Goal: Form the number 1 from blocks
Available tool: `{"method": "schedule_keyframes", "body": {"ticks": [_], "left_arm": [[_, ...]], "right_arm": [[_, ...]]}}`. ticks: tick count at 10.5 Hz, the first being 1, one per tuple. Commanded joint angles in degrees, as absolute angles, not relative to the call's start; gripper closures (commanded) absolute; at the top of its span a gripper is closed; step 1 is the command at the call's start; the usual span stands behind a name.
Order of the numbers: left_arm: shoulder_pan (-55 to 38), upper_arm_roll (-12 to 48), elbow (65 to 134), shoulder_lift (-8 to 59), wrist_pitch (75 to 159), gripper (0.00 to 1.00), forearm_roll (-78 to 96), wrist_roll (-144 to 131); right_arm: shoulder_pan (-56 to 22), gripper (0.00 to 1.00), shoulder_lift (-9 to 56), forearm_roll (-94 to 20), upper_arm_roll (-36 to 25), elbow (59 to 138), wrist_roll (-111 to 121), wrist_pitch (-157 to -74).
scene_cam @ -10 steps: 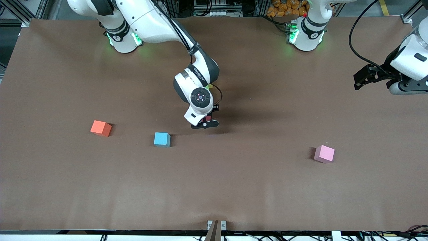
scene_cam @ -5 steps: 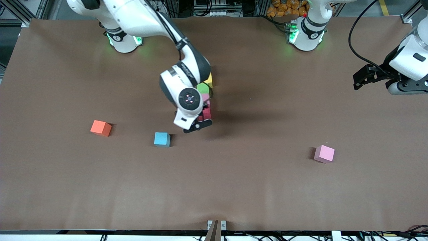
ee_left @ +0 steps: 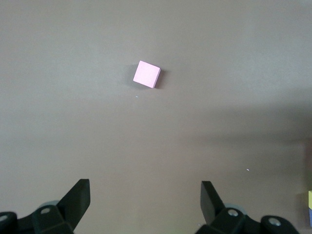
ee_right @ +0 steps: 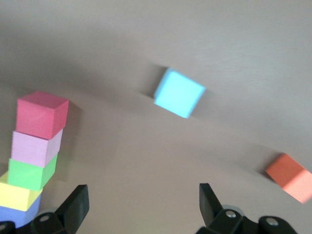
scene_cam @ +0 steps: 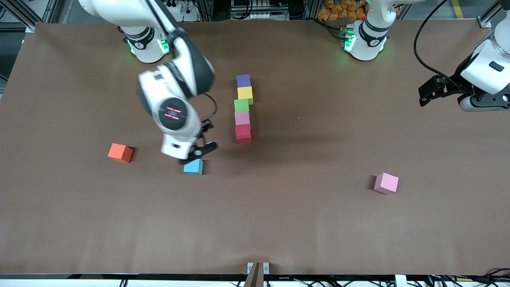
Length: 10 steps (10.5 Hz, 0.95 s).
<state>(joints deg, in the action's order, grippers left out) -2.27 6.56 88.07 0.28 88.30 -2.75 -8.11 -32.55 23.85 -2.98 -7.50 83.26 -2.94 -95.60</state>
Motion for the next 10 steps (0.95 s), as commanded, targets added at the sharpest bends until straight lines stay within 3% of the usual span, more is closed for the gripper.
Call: {"method": "schedule_keyframes", "body": {"ticks": [1,4,10], "left_arm": [[-1.7,6.8,90.0,-1.5,88.8,0.00,-1.7,-6.9],[-1.8,6.9,90.6,-2.2,88.8,0.00,-1.7,-7.0],[-1.7,7.0,90.6,-2.0,89.1,0.00,-1.6,-7.0]], "right_arm": [[-28.8,0.00,13.7,-1.8,-6.4,87.5,-11.9,-95.9],[-22.1,0.00,7.1,-1.8,-6.4,87.7,-16.4,-94.6],[-7.8,0.00,-1.6,-1.8,-6.3,87.6,-17.8,-83.7]]}}
